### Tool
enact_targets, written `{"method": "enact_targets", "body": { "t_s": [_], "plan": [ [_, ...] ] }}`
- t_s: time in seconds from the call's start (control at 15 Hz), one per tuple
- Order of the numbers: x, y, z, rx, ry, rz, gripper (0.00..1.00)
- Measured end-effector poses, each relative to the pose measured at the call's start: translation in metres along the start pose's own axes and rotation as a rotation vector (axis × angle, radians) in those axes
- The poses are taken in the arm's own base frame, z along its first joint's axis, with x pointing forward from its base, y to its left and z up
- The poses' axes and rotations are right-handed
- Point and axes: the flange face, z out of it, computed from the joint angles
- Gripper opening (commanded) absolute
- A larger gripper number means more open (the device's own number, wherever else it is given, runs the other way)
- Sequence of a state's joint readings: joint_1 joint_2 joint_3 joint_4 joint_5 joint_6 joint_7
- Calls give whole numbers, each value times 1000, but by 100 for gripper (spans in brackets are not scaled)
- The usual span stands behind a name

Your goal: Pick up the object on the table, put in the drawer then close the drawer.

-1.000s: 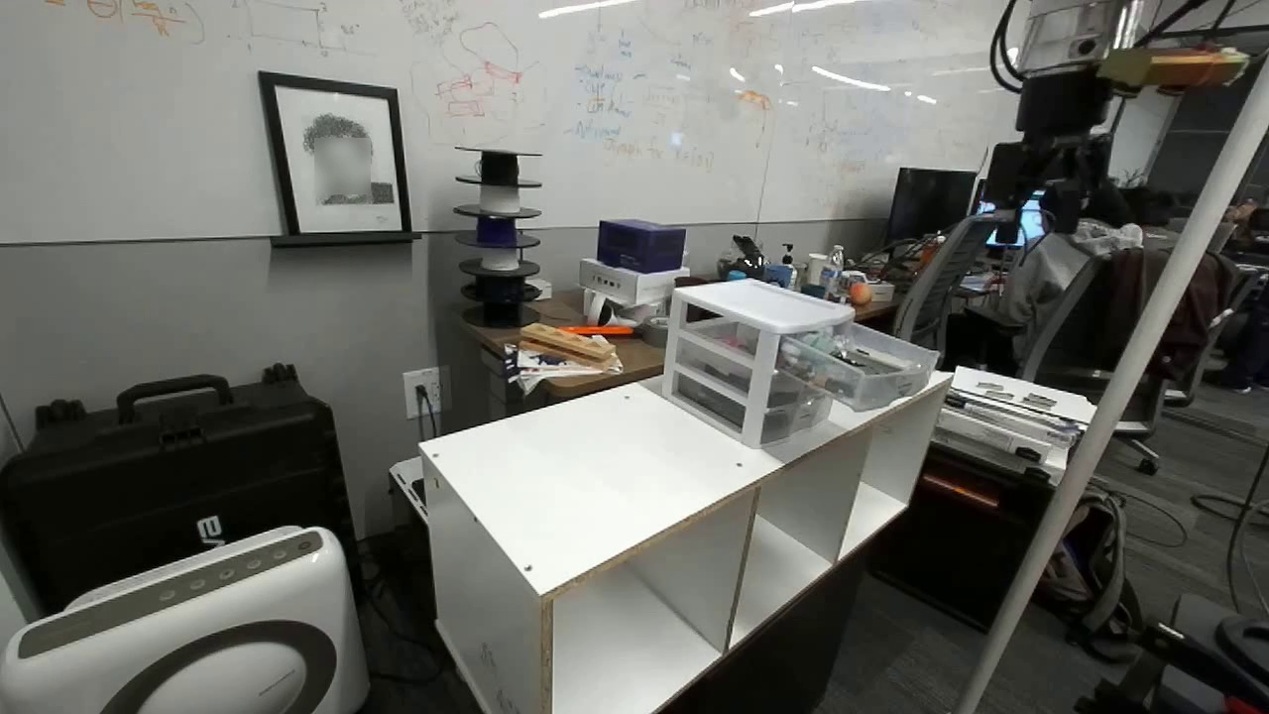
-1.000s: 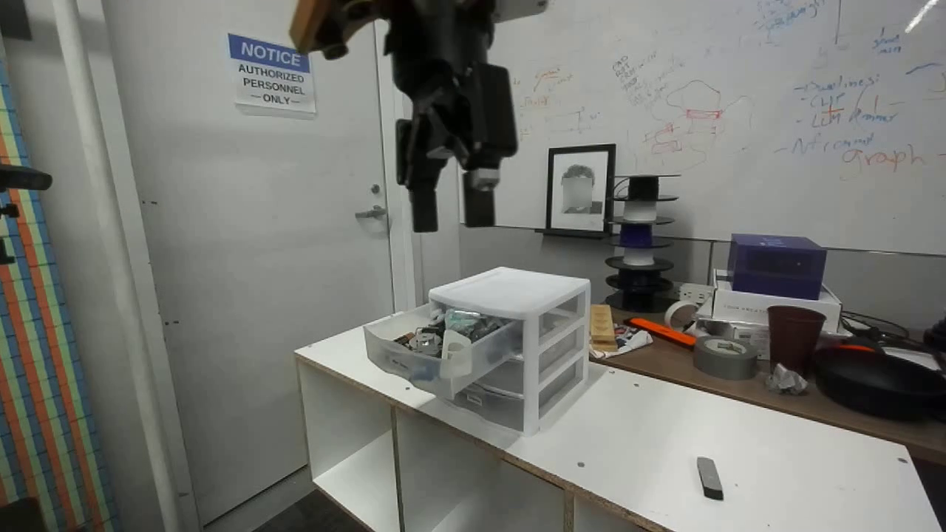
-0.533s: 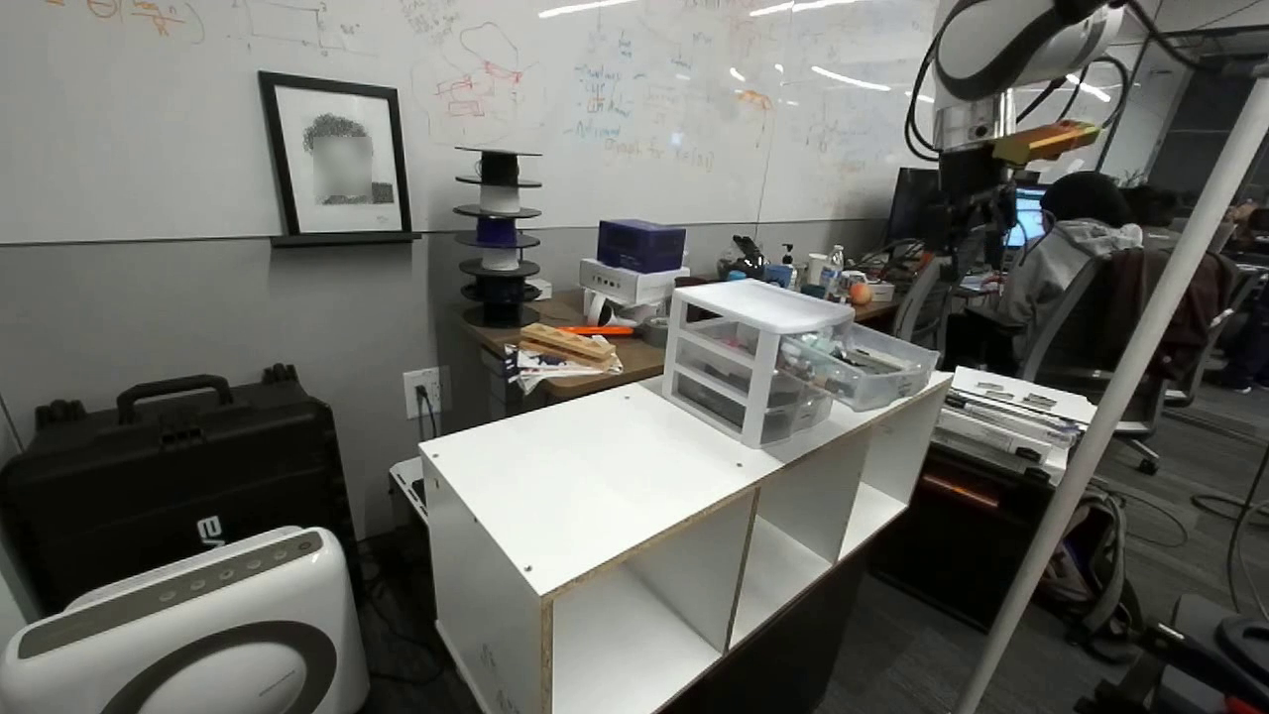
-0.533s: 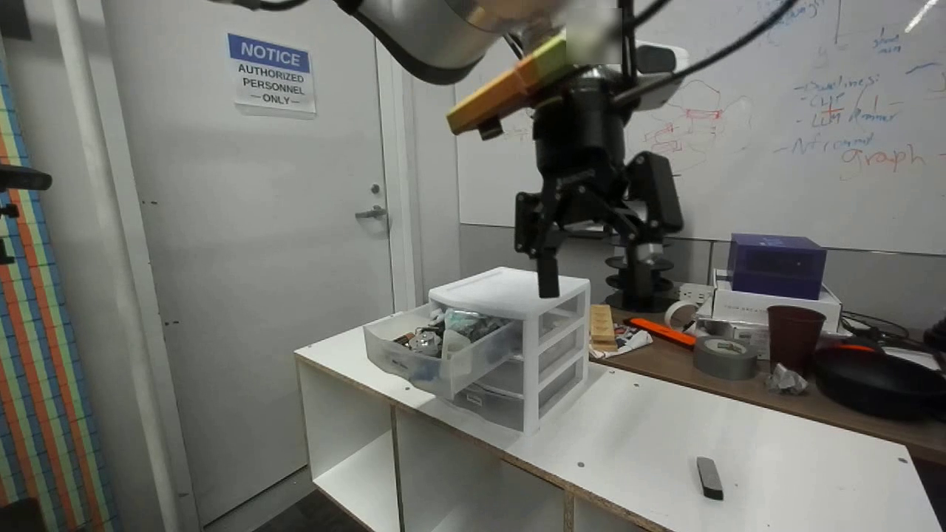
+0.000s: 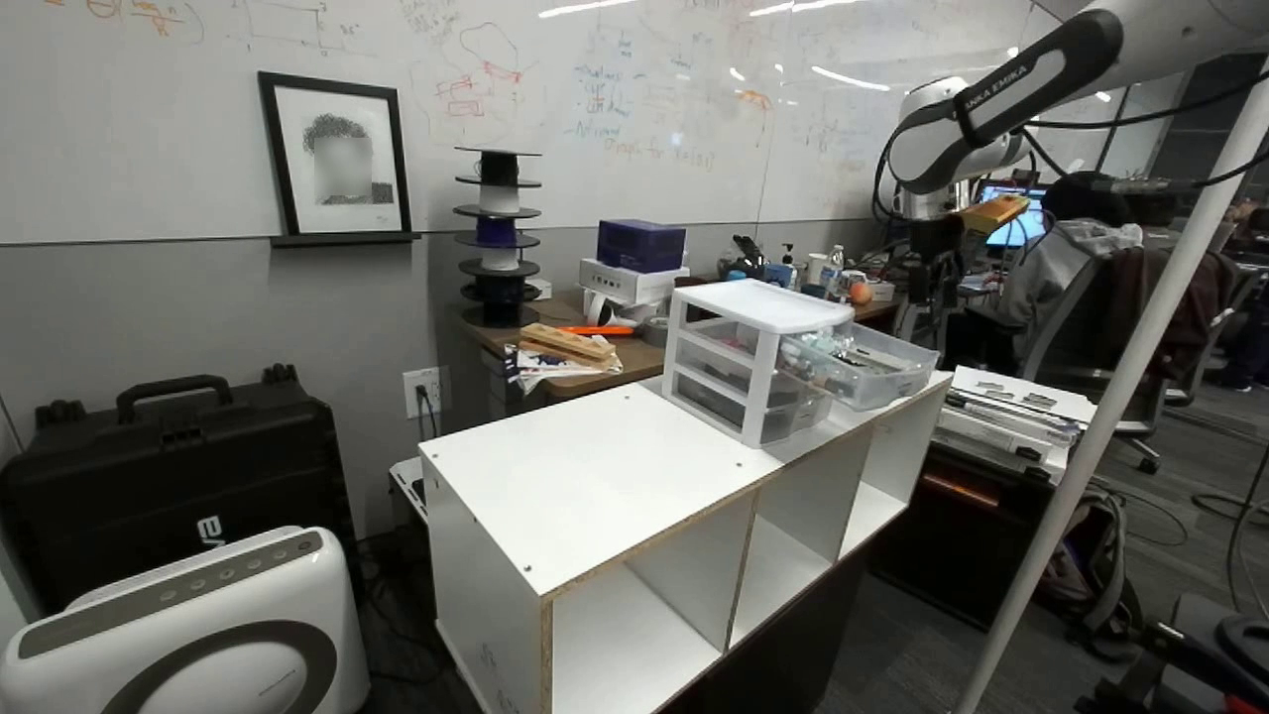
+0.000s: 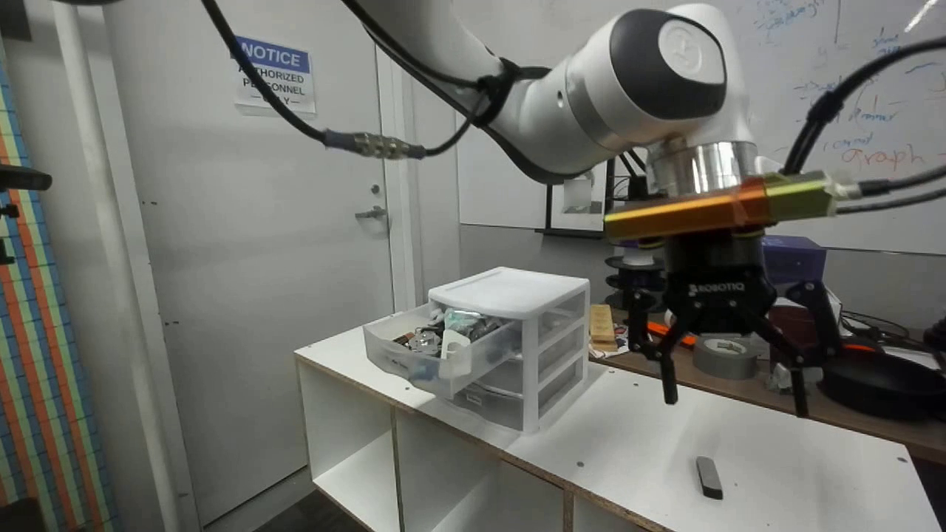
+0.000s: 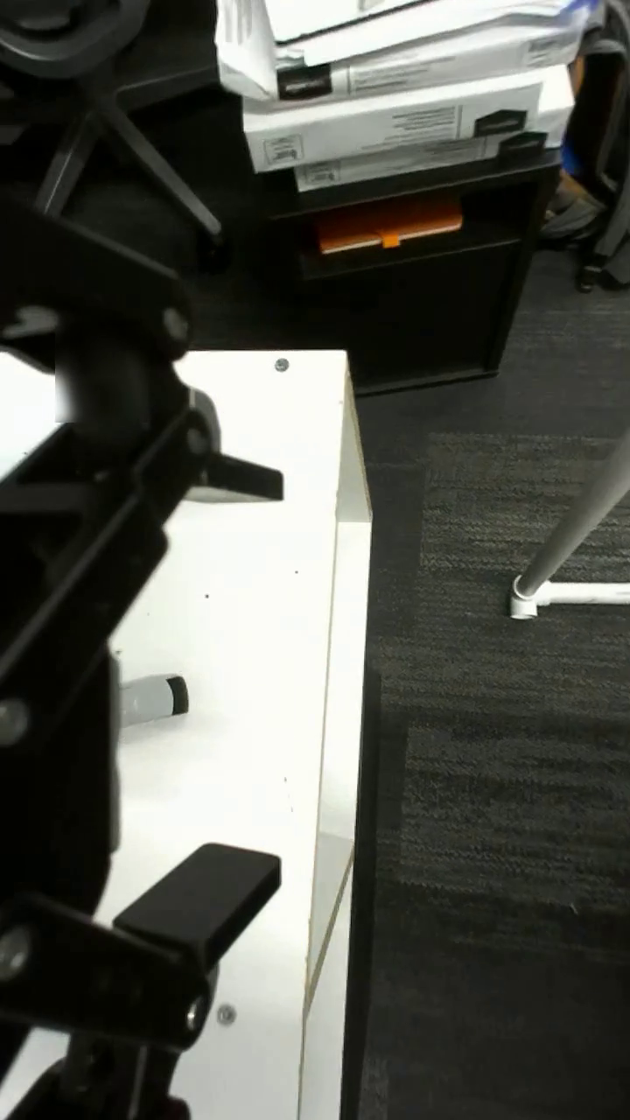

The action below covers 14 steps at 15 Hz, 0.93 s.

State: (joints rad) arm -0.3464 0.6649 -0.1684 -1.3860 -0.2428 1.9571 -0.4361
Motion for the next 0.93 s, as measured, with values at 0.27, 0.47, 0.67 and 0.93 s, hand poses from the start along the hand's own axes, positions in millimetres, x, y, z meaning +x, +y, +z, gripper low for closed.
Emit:
{"method": "enact_targets", "body": {
  "t_s": [0.27, 0.47, 0.67, 0.93],
  "plan": [
    [40, 6, 45, 2, 49, -36, 100],
    [71, -13, 76, 32, 55, -39, 100],
    [95, -32, 100, 46, 47, -54, 76],
    [107, -32, 102, 43, 38, -54, 51]
  ]
}}
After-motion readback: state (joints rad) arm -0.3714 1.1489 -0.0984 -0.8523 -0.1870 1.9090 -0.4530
